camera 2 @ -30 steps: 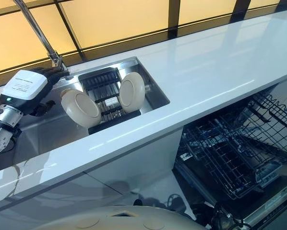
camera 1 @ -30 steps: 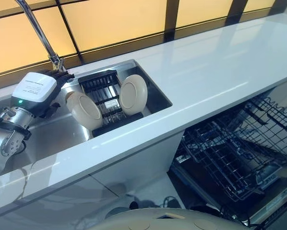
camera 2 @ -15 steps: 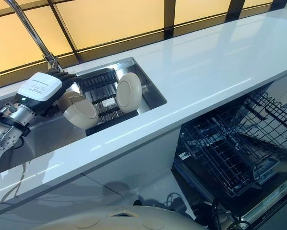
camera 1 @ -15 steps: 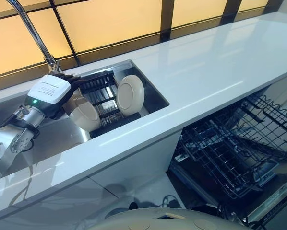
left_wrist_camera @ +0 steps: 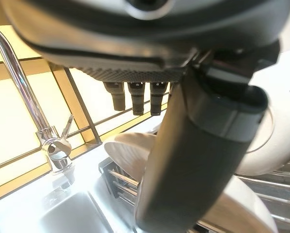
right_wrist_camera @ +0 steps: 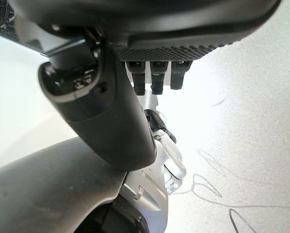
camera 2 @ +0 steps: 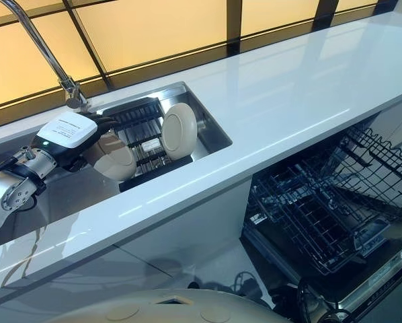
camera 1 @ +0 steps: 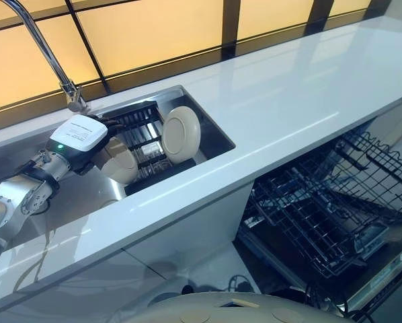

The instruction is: Pick up plates and place into dishwasher.

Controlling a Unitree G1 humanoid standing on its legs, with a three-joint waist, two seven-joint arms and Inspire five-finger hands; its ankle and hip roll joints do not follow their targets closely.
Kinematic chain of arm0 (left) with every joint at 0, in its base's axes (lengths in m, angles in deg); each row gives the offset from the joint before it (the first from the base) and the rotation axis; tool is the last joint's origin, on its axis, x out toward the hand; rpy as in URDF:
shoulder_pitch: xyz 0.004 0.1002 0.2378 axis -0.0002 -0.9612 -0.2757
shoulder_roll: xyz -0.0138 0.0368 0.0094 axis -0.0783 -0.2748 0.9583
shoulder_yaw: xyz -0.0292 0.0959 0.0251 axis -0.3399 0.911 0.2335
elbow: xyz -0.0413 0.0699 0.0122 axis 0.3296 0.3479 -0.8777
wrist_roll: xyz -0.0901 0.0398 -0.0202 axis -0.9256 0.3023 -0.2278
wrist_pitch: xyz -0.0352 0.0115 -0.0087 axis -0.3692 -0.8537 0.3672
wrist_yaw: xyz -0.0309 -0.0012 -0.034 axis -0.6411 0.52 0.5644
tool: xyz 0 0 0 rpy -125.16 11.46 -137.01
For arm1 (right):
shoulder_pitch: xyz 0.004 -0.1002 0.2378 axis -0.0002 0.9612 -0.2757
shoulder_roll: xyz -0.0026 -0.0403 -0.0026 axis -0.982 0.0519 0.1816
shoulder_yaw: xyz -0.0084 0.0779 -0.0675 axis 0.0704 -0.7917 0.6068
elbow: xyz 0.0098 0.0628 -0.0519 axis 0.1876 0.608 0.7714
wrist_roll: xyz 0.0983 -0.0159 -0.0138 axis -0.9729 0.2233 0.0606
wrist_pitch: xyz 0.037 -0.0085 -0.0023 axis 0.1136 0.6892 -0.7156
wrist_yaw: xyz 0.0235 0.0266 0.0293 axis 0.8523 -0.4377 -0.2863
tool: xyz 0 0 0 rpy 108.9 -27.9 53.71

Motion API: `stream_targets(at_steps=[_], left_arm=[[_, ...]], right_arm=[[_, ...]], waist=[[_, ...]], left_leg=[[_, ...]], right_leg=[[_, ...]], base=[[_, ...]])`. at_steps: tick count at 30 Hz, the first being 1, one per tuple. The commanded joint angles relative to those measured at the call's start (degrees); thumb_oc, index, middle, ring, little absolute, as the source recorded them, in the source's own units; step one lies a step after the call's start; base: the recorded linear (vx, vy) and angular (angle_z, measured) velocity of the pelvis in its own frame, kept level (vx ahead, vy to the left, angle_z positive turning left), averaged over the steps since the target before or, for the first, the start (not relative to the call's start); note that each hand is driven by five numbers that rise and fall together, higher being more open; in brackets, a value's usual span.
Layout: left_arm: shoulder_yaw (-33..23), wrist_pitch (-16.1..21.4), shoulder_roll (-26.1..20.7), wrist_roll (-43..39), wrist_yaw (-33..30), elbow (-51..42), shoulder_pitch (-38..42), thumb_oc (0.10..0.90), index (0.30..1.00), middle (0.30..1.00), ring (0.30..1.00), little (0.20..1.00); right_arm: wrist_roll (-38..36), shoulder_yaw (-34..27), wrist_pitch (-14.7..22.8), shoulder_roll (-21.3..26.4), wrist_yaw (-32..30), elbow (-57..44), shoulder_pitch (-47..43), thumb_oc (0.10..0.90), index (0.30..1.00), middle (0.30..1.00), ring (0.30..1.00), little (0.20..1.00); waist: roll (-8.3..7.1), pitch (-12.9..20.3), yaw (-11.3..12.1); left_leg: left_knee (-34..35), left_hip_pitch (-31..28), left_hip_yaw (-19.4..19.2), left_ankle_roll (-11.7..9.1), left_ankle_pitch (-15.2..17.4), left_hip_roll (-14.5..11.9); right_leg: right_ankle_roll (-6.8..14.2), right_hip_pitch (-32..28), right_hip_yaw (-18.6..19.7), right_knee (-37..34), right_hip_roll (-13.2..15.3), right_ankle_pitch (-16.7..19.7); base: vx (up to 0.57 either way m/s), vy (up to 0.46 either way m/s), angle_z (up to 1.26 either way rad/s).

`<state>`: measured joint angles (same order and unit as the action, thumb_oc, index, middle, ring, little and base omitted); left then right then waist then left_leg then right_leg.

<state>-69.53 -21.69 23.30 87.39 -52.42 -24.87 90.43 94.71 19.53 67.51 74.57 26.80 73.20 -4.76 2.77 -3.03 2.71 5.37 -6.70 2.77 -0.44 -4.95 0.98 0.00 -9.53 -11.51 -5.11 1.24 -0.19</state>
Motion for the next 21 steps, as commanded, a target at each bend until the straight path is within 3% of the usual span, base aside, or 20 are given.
stream_targets(at_steps=[1,13,21], left_arm=[[-4.8,-1.1,-5.8,-0.5,-2.2,0.5,8.4,0.8,0.9,0.9,0.9,0.9],[-2.7,0.1,-3.2,-1.8,-4.0,0.6,9.4,0.8,0.9,0.9,0.9,0.9],[1.2,-1.1,-2.1,-3.2,-2.0,0.9,12.9,0.8,0.9,0.9,0.9,0.9]], right_arm=[[-2.8,1.4,1.9,0.1,2.1,-3.1,-3.5,0.8,0.9,0.9,0.9,0.9],[-2.7,1.5,2.3,-0.6,2.0,-2.4,-4.1,0.8,0.9,0.9,0.9,0.9],[-2.6,1.4,1.9,-0.5,2.2,-1.8,-4.3,0.8,0.9,0.9,0.9,0.9]], waist=[[0.01,1.3,-0.9],[-0.21,1.4,-1.1],[-0.3,1.3,-2.0]], left_leg=[[-0.4,-0.9,-1.5,0.9,5.9,4.3],[-0.4,-1.0,-1.7,1.0,6.0,4.2],[-0.4,-1.3,-2.2,1.1,6.1,4.2]], right_leg=[[4.7,1.6,1.9,2.6,0.5,-0.9],[4.8,1.7,2.4,2.8,0.6,-0.9],[4.8,1.8,3.2,2.8,0.4,-0.8]], base=[[0.0,0.0,0.0],[0.0,0.0,0.0],[0.0,0.0,-0.02]])
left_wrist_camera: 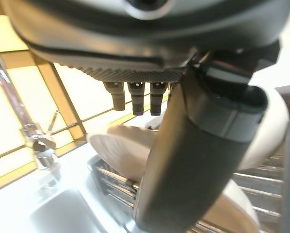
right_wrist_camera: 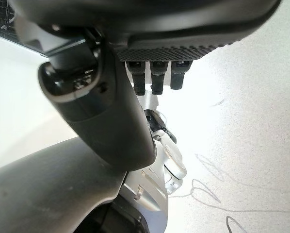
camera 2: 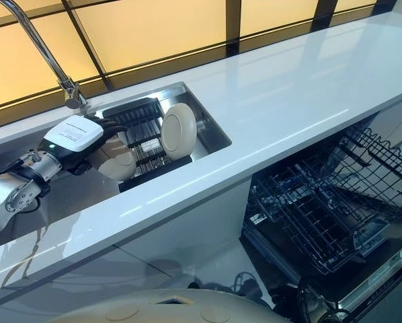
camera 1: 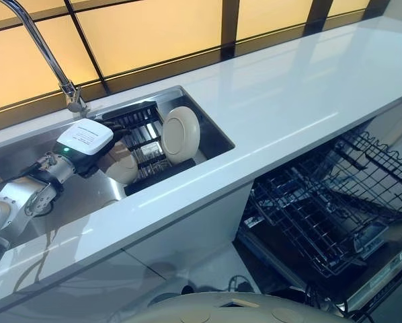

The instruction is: Pick up plates and place into dishwasher.

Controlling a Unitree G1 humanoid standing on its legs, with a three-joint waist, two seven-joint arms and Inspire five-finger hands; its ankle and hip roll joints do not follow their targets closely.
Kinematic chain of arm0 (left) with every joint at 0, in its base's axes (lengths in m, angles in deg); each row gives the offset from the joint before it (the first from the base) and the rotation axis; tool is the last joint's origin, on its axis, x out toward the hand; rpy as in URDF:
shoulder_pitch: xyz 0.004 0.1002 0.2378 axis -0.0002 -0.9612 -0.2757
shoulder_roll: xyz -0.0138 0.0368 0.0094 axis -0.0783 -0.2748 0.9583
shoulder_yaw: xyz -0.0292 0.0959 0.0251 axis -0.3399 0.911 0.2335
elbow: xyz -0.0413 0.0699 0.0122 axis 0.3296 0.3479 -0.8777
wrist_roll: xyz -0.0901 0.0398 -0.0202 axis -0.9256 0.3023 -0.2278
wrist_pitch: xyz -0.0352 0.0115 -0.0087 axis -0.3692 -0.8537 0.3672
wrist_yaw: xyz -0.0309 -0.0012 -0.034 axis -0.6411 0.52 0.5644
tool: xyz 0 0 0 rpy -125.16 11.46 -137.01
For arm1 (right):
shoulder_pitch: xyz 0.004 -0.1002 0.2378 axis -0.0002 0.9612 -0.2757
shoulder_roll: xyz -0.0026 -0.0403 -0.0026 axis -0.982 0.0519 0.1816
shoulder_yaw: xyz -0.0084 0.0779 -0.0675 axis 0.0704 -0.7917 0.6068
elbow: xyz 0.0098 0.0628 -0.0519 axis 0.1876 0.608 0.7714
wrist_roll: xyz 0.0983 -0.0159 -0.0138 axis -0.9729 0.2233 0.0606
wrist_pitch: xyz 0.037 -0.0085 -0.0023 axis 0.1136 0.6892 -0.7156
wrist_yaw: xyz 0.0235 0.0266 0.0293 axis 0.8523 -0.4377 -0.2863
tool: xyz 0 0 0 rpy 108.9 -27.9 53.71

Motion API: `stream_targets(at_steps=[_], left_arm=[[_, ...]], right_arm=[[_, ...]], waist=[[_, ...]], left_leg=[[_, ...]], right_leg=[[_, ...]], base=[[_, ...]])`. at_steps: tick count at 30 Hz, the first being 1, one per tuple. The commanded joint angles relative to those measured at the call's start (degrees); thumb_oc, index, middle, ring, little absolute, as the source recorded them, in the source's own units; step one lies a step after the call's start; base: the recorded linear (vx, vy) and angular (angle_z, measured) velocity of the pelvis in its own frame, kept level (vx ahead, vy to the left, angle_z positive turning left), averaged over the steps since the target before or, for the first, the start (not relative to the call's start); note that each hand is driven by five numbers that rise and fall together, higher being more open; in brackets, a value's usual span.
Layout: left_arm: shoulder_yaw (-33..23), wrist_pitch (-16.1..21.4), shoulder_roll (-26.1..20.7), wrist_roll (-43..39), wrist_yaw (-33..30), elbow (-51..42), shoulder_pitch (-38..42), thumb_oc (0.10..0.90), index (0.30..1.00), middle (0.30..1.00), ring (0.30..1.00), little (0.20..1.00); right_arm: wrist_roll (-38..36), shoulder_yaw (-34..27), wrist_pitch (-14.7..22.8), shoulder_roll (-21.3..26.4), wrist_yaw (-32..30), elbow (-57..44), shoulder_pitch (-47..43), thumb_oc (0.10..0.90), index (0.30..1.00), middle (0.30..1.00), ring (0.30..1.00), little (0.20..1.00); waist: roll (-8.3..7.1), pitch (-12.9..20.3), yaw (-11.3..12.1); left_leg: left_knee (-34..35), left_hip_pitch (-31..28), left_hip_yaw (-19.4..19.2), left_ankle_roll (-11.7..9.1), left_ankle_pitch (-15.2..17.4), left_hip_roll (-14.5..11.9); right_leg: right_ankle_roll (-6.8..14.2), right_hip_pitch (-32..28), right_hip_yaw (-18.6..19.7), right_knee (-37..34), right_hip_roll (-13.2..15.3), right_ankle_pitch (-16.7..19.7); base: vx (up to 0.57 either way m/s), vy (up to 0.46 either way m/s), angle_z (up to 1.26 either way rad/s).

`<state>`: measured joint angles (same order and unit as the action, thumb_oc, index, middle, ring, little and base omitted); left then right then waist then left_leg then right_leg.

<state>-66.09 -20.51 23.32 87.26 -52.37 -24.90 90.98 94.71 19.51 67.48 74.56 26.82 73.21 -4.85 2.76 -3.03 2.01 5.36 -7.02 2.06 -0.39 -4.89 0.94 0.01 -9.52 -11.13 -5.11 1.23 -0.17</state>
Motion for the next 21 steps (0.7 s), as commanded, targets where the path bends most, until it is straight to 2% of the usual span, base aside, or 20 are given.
stream_targets(at_steps=[1,5,6,7,8,9,12,21], left_arm=[[-1.8,-2.2,-2.0,-3.4,-2.1,1.1,12.9,0.8,0.9,0.9,0.9,0.9],[0.0,-2.5,-1.5,-4.0,-1.9,1.7,14.6,0.8,0.9,0.9,0.9,0.9],[0.4,-2.6,-1.4,-4.2,-1.5,1.7,15.1,0.676,0.794,0.794,0.794,0.776],[0.9,-2.7,-1.3,-4.5,-1.0,1.8,15.6,0.369,0.531,0.531,0.531,0.469],[1.4,-3.2,-1.0,-4.5,-0.5,1.8,16.1,0.18,0.368,0.368,0.368,0.28],[1.6,-3.5,-0.9,-4.4,-0.3,1.8,16.3,0.1,0.3,0.3,0.3,0.2],[3.3,-5.4,0.0,-4.3,1.6,2.5,17.5,0.1,0.3,0.3,0.3,0.2],[7.1,-8.0,0.3,-0.1,0.0,6.4,20.7,0.1,0.3,0.3,0.3,0.2]], right_arm=[[-2.8,1.5,1.7,-0.5,2.2,-1.9,-4.2,0.8,0.9,0.9,0.9,0.9],[-2.7,1.4,1.2,-0.5,2.3,-2.3,-4.2,0.8,0.9,0.9,0.9,0.9],[-2.6,1.5,1.2,-0.6,2.3,-2.3,-4.2,0.8,0.9,0.9,0.9,0.9],[-2.6,1.6,1.1,-0.6,2.3,-2.2,-4.2,0.8,0.9,0.9,0.9,0.9],[-2.6,1.5,1.1,-0.6,2.3,-2.1,-4.2,0.8,0.9,0.9,0.9,0.9],[-2.5,1.5,1.2,-0.6,2.4,-2.1,-4.3,0.8,0.9,0.9,0.9,0.9],[-2.5,1.7,0.8,-0.6,2.4,-2.3,-4.6,0.8,0.9,0.9,0.9,0.9],[-2.9,2.3,0.4,-0.7,2.3,-2.2,-5.1,0.8,0.9,0.9,0.9,0.9]], waist=[[-0.3,1.3,-1.4],[-0.22,1.2,-2.0],[-0.2,1.2,-2.1],[-0.15,1.2,-2.2],[-0.12,1.2,-2.3],[-0.11,1.1,-2.3],[-0.04,1.0,-2.8],[-0.09,0.9,-3.2]], left_leg=[[-0.4,-1.0,-1.6,1.0,6.1,4.2],[-0.4,-1.0,-1.9,1.0,6.1,4.3],[-0.4,-1.0,-1.9,1.0,6.1,4.3],[-0.4,-1.0,-2.0,1.0,6.1,4.3],[-0.4,-1.0,-2.1,1.0,6.1,4.2],[-0.4,-1.1,-2.1,1.0,6.1,4.2],[-0.4,-1.0,-2.3,1.0,6.1,4.3],[-0.4,-1.0,-2.9,0.9,6.1,4.2]], right_leg=[[4.8,1.8,2.9,2.8,0.4,-0.8],[4.8,1.8,3.4,2.6,0.3,-0.6],[4.9,1.8,3.5,2.5,0.3,-0.5],[4.9,1.8,3.6,2.4,0.2,-0.4],[4.9,1.9,3.7,2.4,0.2,-0.4],[4.9,1.8,3.8,2.4,0.2,-0.3],[4.9,2.0,4.2,2.3,0.1,-0.2],[5.0,2.1,4.7,1.8,0.0,0.2]], base=[[0.01,-0.001,-0.09],[0.02,-0.001,-0.12],[0.02,0.003,-0.06],[0.01,0.003,-0.05],[0.01,0.003,-0.05],[0.0,0.0,0.0],[0.0,-0.001,-0.02],[0.0,-0.002,-0.07]])
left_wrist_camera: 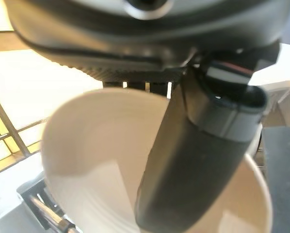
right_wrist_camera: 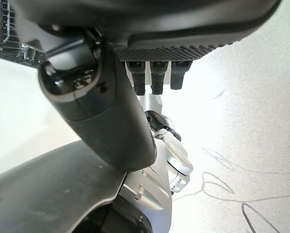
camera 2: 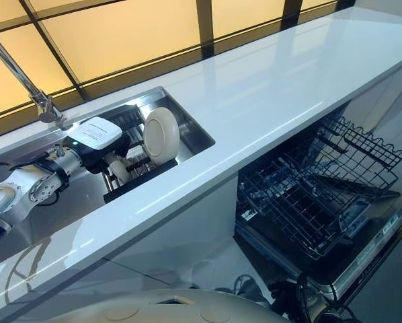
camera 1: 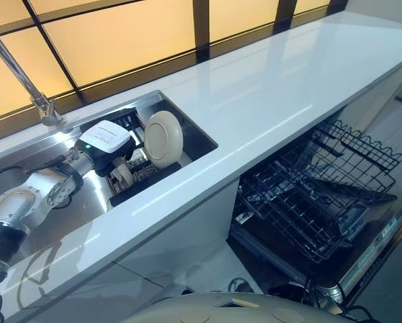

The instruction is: Pick up plates and place into dishwasher.

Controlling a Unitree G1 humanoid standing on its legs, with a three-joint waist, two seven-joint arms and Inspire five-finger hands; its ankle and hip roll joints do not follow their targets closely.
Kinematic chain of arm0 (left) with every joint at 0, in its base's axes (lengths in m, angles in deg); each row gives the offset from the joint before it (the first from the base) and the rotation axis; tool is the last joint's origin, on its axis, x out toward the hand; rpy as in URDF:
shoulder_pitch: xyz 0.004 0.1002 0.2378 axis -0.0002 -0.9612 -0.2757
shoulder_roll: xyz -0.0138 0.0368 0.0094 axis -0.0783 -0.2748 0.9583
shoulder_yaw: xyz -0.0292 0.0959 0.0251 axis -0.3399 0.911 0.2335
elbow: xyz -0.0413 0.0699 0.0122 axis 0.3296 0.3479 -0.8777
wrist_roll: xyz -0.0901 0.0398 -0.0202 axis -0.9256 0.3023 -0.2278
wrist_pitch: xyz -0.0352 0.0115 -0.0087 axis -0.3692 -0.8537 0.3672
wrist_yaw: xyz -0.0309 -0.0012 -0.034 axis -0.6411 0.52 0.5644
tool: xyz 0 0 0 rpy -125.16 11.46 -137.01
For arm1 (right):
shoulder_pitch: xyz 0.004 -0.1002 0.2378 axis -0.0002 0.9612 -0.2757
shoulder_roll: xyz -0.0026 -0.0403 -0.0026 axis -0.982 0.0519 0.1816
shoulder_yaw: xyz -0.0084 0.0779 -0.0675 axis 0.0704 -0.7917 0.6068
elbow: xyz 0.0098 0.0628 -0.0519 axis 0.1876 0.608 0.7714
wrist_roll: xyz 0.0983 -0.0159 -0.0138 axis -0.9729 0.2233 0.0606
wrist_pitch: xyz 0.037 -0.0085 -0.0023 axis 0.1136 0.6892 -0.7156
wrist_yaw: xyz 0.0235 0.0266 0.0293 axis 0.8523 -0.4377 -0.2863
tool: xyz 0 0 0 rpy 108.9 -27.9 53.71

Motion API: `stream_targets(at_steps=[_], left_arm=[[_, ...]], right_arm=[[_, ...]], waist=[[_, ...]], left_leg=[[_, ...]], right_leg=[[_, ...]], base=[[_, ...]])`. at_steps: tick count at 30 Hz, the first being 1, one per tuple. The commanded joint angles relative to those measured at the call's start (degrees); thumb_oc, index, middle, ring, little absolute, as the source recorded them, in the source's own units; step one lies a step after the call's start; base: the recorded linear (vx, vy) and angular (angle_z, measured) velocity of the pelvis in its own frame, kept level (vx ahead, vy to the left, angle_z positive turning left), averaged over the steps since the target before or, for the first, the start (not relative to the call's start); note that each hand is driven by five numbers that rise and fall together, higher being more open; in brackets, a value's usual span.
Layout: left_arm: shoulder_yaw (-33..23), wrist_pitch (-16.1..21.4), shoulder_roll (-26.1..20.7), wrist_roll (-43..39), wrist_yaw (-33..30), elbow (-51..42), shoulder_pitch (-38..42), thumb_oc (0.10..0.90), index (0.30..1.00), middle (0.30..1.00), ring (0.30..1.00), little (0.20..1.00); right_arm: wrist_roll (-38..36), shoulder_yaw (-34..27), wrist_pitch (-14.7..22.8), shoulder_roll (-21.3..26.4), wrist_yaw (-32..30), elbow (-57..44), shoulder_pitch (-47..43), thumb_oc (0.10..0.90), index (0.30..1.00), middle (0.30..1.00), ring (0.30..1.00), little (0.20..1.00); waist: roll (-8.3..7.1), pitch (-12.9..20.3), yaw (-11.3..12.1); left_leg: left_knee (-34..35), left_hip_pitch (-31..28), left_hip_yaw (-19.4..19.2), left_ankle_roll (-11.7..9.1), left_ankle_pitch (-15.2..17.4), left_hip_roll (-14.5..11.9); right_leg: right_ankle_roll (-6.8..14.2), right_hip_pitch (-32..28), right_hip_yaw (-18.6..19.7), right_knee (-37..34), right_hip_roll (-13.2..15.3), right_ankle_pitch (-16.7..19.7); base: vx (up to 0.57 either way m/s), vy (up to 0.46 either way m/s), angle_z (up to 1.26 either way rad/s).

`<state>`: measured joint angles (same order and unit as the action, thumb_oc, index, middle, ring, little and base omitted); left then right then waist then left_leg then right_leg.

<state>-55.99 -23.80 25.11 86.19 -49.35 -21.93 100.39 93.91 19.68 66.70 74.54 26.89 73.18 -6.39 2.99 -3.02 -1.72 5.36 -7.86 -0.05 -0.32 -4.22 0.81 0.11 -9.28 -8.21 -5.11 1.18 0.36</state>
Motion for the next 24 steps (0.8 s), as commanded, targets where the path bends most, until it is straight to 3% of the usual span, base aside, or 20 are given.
stream_targets(at_steps=[1,11,17,19,20,22,24], left_arm=[[-2.9,-4.7,-1.5,1.2,-2.7,3.7,11.5,0.1,0.3,0.3,0.3,0.2],[-3.8,-3.9,-3.0,3.5,0.9,1.5,10.0,0.1,0.3,0.3,0.3,0.2],[-6.9,-5.6,-4.8,1.6,-1.0,-1.7,7.3,0.1,0.3,0.3,0.3,0.2],[-8.7,-5.3,-5.1,0.4,-4.4,-1.1,5.9,0.1,0.3,0.3,0.3,0.2],[-10.1,-5.1,-5.9,-0.8,-5.5,-0.8,5.3,0.1,0.3,0.3,0.3,0.2],[-13.0,-4.0,-7.3,-2.9,-7.0,0.0,4.2,0.1,0.3,0.3,0.3,0.2],[-14.5,-2.5,-9.0,-4.7,-10.5,2.5,3.6,0.1,0.3,0.3,0.3,0.2]], right_arm=[[-2.1,2.1,1.4,-0.6,2.3,-2.0,-3.5,0.8,0.9,0.9,0.9,0.9],[-7.5,1.1,4.1,0.0,-0.4,-5.6,-3.5,0.8,0.9,0.9,0.9,0.9],[-18.0,-2.5,4.2,2.1,-3.9,-23.2,-3.9,0.8,0.9,0.9,0.9,0.9],[-24.2,-5.0,11.2,2.3,1.1,-22.7,-3.1,0.8,0.9,0.9,0.9,0.9],[-25.5,-5.7,12.5,2.0,2.7,-26.0,-2.1,0.8,0.9,0.9,0.9,0.9],[-27.1,-6.8,6.8,2.3,7.3,-37.6,0.3,0.8,0.9,0.9,0.9,0.9],[-30.3,-7.4,1.8,3.6,16.0,-47.0,2.1,0.8,0.9,0.9,0.9,0.9]], waist=[[-0.3,0.9,0.5],[-0.17,0.5,0.6],[-0.18,0.2,0.2],[-0.04,0.2,0.0],[-0.05,0.1,-0.3],[-0.12,-0.1,-1.3],[-0.32,-0.2,-2.3]], left_leg=[[-0.4,-0.2,-0.8,0.8,5.4,4.3],[-0.4,-0.2,-0.8,0.8,5.2,4.2],[-0.4,0.0,-0.8,1.0,4.6,4.1],[-0.4,0.3,-1.0,1.0,4.5,3.9],[-0.4,0.4,-1.2,1.1,4.6,4.0],[-0.4,0.0,-1.5,1.2,5.2,4.1],[-0.4,0.0,-2.0,1.1,5.2,4.0]], right_leg=[[4.9,1.8,1.8,1.8,0.1,-0.3],[4.8,1.9,1.8,2.1,0.1,-0.4],[4.4,2.4,1.7,2.8,0.2,0.0],[4.5,2.9,2.1,3.1,0.1,0.1],[4.6,3.0,2.2,3.1,0.1,0.0],[4.8,2.6,2.3,2.9,0.1,-0.5],[5.0,2.9,2.9,2.9,0.1,-0.5]], base=[[0.0,-0.003,-0.07],[0.0,-0.004,-0.06],[0.0,-0.002,-0.01],[0.0,0.0,0.0],[-0.04,0.001,-0.02],[-0.01,0.007,-0.05],[-0.02,-0.001,-0.06]])
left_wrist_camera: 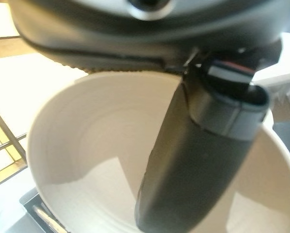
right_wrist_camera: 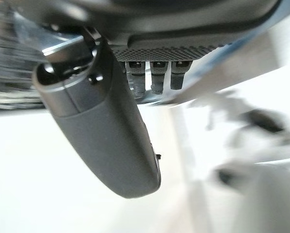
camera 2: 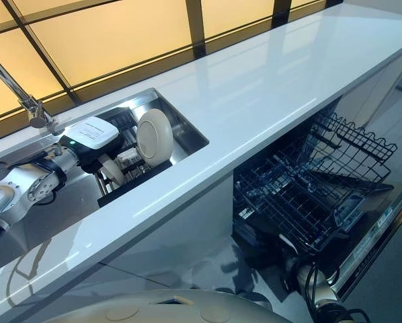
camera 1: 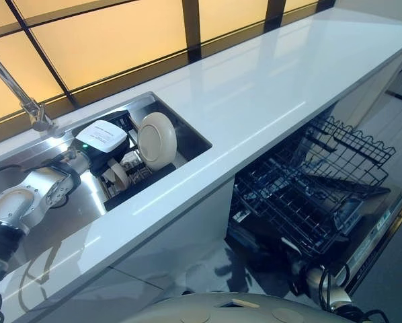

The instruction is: Pick up plates and place into dishwasher.

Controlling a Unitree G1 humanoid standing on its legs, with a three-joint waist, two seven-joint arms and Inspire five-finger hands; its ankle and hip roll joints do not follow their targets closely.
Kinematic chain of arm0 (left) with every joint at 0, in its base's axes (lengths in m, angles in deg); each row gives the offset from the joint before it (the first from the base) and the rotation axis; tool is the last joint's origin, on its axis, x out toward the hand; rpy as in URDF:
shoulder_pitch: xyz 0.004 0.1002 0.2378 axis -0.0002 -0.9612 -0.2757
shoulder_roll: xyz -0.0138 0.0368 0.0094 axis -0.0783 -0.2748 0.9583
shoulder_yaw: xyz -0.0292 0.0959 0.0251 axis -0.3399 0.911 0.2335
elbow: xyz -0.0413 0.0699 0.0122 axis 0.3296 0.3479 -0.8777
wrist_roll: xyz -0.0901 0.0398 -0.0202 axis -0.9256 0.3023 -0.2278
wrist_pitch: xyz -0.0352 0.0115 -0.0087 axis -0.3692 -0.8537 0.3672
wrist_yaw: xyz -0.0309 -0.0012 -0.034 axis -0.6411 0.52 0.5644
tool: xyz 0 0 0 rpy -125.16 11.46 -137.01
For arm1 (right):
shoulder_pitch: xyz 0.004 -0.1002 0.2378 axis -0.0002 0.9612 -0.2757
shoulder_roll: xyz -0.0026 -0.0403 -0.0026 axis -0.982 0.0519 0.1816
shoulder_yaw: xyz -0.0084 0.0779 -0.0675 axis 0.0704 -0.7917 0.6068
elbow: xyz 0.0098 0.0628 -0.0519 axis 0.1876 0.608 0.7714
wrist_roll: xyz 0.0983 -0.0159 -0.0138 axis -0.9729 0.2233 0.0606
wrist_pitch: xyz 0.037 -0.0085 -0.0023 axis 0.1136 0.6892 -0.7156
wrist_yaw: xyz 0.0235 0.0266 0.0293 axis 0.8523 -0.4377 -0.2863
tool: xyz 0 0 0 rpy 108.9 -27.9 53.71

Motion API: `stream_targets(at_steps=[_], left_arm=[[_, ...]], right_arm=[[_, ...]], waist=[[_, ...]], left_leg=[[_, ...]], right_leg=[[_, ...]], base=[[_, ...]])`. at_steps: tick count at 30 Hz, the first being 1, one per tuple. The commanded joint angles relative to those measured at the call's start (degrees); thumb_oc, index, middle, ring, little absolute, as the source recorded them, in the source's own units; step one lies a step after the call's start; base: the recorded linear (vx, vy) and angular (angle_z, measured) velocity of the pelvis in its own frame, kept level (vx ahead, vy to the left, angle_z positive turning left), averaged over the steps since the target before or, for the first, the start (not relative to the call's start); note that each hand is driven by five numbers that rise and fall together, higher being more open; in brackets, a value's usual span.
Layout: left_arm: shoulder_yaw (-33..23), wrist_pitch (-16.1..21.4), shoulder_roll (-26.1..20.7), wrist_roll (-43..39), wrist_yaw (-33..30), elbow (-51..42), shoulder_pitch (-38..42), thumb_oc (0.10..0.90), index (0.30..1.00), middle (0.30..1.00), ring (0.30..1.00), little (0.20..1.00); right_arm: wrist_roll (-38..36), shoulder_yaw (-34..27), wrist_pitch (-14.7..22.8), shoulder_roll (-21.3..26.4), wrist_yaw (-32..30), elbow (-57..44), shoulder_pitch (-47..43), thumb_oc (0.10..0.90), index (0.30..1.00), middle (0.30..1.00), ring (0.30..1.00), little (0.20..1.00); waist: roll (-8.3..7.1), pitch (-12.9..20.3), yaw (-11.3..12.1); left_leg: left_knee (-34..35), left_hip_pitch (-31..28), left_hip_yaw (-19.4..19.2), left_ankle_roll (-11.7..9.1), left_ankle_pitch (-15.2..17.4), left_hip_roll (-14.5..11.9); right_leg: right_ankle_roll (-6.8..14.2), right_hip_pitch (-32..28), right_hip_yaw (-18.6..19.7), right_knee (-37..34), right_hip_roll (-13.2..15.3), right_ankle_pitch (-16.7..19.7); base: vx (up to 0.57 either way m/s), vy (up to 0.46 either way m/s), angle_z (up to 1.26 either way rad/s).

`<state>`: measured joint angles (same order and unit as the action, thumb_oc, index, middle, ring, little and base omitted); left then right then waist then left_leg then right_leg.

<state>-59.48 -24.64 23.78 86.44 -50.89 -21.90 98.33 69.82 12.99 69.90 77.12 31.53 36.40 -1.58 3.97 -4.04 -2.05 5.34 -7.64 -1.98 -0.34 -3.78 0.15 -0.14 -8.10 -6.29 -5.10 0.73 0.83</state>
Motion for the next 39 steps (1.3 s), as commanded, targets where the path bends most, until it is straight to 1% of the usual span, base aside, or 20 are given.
stream_targets(at_steps=[1,3,5,7,10,12,14,15,17,18,19,20,22,25,27,28,30,32,35,39], left_arm=[[-11.5,-0.5,-8.4,-6.1,-11.0,3.7,5.5,0.1,0.3,0.3,0.3,0.2],[-11.5,0.8,-9.2,-7.5,-14.3,5.5,5.5,0.1,0.3,0.3,0.3,0.2],[-12.0,0.6,-9.3,-8.6,-16.2,4.2,5.2,0.1,0.3,0.3,0.3,0.2],[-13.1,0.5,-9.0,-8.8,-17.8,2.7,4.3,0.1,0.3,0.3,0.3,0.2],[-17.9,0.5,-8.7,-8.5,-19.1,-1.3,1.0,0.1,0.3,0.3,0.3,0.2],[-21.7,0.5,-9.0,-8.9,-20.4,-4.0,-1.9,0.1,0.3,0.3,0.3,0.2],[-28.6,0.6,-8.8,-9.9,-22.7,-7.7,-6.1,0.1,0.3,0.3,0.3,0.2],[-31.1,0.7,-8.8,-10.6,-23.5,-8.8,-7.7,0.1,0.3,0.3,0.3,0.2],[-36.0,0.9,-8.3,-12.4,-26.1,-11.3,-10.5,0.1,0.3,0.3,0.3,0.2],[-38.3,0.8,-8.2,-13.7,-27.0,-12.3,-11.6,0.1,0.3,0.3,0.3,0.2],[-40.2,0.9,-8.3,-15.1,-27.6,-13.1,-12.7,0.1,0.3,0.3,0.3,0.2],[-41.8,0.3,-7.9,-16.4,-28.2,-14.4,-13.2,0.1,0.3,0.3,0.3,0.2],[-43.2,-1.0,-7.3,-18.5,-28.4,-16.8,-12.9,0.1,0.3,0.3,0.3,0.2],[-42.1,-2.7,-6.2,-20.6,-28.8,-18.9,-10.2,0.1,0.3,0.3,0.3,0.2],[-40.0,-3.7,-5.5,-23.6,-28.8,-19.8,-7.3,0.1,0.3,0.3,0.3,0.2],[-38.2,-3.6,-4.5,-25.7,-28.5,-20.2,-5.1,0.1,0.3,0.3,0.3,0.2],[-35.8,-2.6,-2.8,-29.8,-26.7,-21.1,-2.1,0.1,0.3,0.3,0.3,0.2],[-34.1,-2.1,-1.7,-33.0,-24.8,-21.6,-0.4,0.1,0.3,0.3,0.3,0.2],[-27.9,-1.5,2.4,-43.5,-16.7,-24.0,5.0,0.1,0.3,0.3,0.3,0.2],[-22.7,-2.7,5.4,-49.3,-10.8,-25.2,9.0,0.1,0.3,0.3,0.3,0.2]], right_arm=[[-9.2,-1.3,-3.0,2.5,15.1,-13.8,-2.0,0.8,0.9,0.9,0.9,0.9],[-15.9,-3.6,-6.7,5.1,19.1,-19.0,-2.5,0.8,0.9,0.9,0.9,0.9],[-22.1,-6.8,-9.7,7.2,20.5,-21.6,-4.7,0.8,0.9,0.9,0.9,0.9],[-25.4,-8.6,-9.8,8.5,18.8,-23.0,-6.1,0.8,0.9,0.9,0.9,0.9],[-25.5,-13.5,-9.1,10.2,14.5,-24.7,-6.9,0.8,0.9,0.9,0.9,0.9],[-22.8,-16.2,-7.3,11.0,9.7,-25.3,-6.5,0.8,0.9,0.9,0.9,0.9],[-17.3,-21.5,-5.2,11.5,-0.2,-26.2,-4.9,0.8,0.9,0.9,0.9,0.9],[-14.4,-23.1,-4.3,11.7,-3.1,-26.2,-4.5,0.8,0.9,0.9,0.9,0.9],[-12.2,-27.2,-4.5,12.4,-12.4,-26.5,-3.3,0.8,0.9,0.9,0.9,0.9],[-7.4,-29.3,-3.0,12.4,-17.2,-26.3,-2.9,0.8,0.9,0.9,0.9,0.9],[-4.5,-31.0,-2.1,13.1,-20.7,-26.4,-2.8,0.8,0.9,0.9,0.9,0.9],[-3.4,-32.7,-1.5,13.9,-25.9,-27.4,-3.2,0.8,0.9,0.9,0.9,0.9],[-2.6,-34.7,0.5,14.6,-32.9,-30.2,-5.2,0.8,0.9,0.9,0.9,0.9],[1.3,-34.6,6.2,16.0,-37.4,-34.1,-8.5,0.8,0.9,0.9,0.9,0.9],[3.2,-33.1,9.1,17.5,-37.5,-37.1,-10.5,0.8,0.9,0.9,0.9,0.9],[5.0,-31.4,11.9,18.5,-36.8,-39.0,-12.0,0.8,0.9,0.9,0.9,0.9],[5.6,-29.0,13.8,19.3,-34.1,-40.9,-14.2,0.8,0.9,0.9,0.9,0.9],[7.5,-27.6,14.4,19.7,-32.1,-41.5,-15.5,0.8,0.9,0.9,0.9,0.9],[13.6,-20.6,12.9,21.4,-26.8,-42.3,-21.1,0.8,0.9,0.9,0.9,0.9],[15.3,-15.4,11.4,22.3,-24.2,-41.4,-26.0,0.8,0.9,0.9,0.9,0.9]], waist=[[-1.5,0.8,-2.3],[-1.87,0.8,-2.5],[-2.35,1.0,-2.2],[-2.6,1.3,-1.9],[-2.96,1.7,-1.8],[-3.16,1.8,-1.9],[-3.44,2.1,-2.2],[-3.5,2.1,-2.4],[-3.58,2.2,-2.7],[-3.55,2.3,-2.8],[-3.57,2.3,-2.9],[-3.48,2.3,-3.0],[-3.28,2.3,-3.0],[-3.03,2.2,-2.6],[-2.97,2.2,-2.2],[-3.04,2.3,-2.0],[-3.23,2.5,-1.5],[-3.27,2.5,-1.2],[-3.62,2.9,-0.5],[-3.79,3.0,0.0]], left_leg=[[-0.3,-0.3,-0.3,1.1,4.7,4.6],[-0.3,-0.3,-0.5,1.0,4.5,4.6],[-0.3,-0.3,-0.6,0.9,4.4,4.5],[-0.3,0.3,-0.8,0.9,3.8,4.4],[-0.3,0.4,-1.1,1.0,3.7,4.2],[-0.3,0.5,-1.3,1.0,3.6,4.1],[-0.3,0.5,-1.9,1.0,3.6,3.9],[-0.3,0.5,-2.1,1.0,3.7,3.8],[-0.3,0.4,-2.5,0.9,3.7,3.7],[-0.3,0.4,-2.6,0.9,3.7,3.6],[-0.3,0.4,-2.7,0.9,3.8,3.6],[-0.3,0.3,-2.8,1.0,3.9,3.6],[-0.3,0.3,-2.5,1.0,4.0,3.6],[-0.3,0.2,-2.1,1.2,4.2,3.7],[-0.3,0.2,-1.9,1.2,4.2,3.8],[-0.3,0.2,-2.0,1.1,4.3,3.8],[-0.3,0.4,-2.0,0.9,4.3,3.7],[-0.3,0.4,-2.0,0.8,4.3,3.7],[-0.3,0.5,-1.8,0.5,4.2,3.6],[-0.3,0.4,-1.6,0.4,4.1,3.6]], right_leg=[[5.3,1.6,1.0,2.8,0.5,-0.9],[5.4,1.7,1.2,2.7,0.4,-0.7],[5.5,1.7,1.2,2.5,0.5,-0.4],[5.5,2.3,1.3,2.6,0.5,0.2],[5.5,2.5,1.5,2.7,0.7,0.4],[5.5,2.5,1.6,2.7,0.8,0.5],[5.4,2.5,1.7,2.5,0.8,0.7],[5.5,2.5,1.8,2.5,0.9,0.8],[5.4,2.5,2.0,2.4,0.9,0.9],[5.4,2.5,2.2,2.4,0.8,0.8],[5.4,2.5,2.4,2.5,0.8,0.8],[5.3,2.5,2.7,2.5,0.7,0.8],[5.2,2.6,3.1,2.7,0.5,0.7],[5.1,2.7,3.5,3.1,0.4,0.6],[5.2,2.9,3.5,3.3,0.4,0.4],[5.3,2.9,3.4,3.4,0.5,0.4],[5.4,3.0,3.2,3.4,0.6,0.3],[5.5,3.0,3.0,3.4,0.7,0.2],[5.6,2.9,2.3,3.4,0.7,0.1],[5.5,2.8,2.0,3.5,0.7,0.0]], base=[[-0.02,-0.012,-0.09],[-0.01,-0.014,-0.08],[0.0,-0.014,-0.05],[-0.01,-0.007,-0.02],[0.0,0.001,-0.05],[0.01,0.002,-0.13],[0.01,0.006,-0.17],[0.01,0.007,-0.08],[0.01,0.01,-0.04],[0.01,0.013,-0.04],[0.01,0.018,-0.03],[0.01,0.024,-0.06],[0.02,0.028,-0.1],[0.01,0.019,-0.12],[-0.01,0.014,-0.08],[-0.02,0.01,-0.05],[-0.01,0.003,-0.02],[0.0,0.0,0.0],[-0.03,-0.003,0.03],[-0.01,-0.007,0.04]])
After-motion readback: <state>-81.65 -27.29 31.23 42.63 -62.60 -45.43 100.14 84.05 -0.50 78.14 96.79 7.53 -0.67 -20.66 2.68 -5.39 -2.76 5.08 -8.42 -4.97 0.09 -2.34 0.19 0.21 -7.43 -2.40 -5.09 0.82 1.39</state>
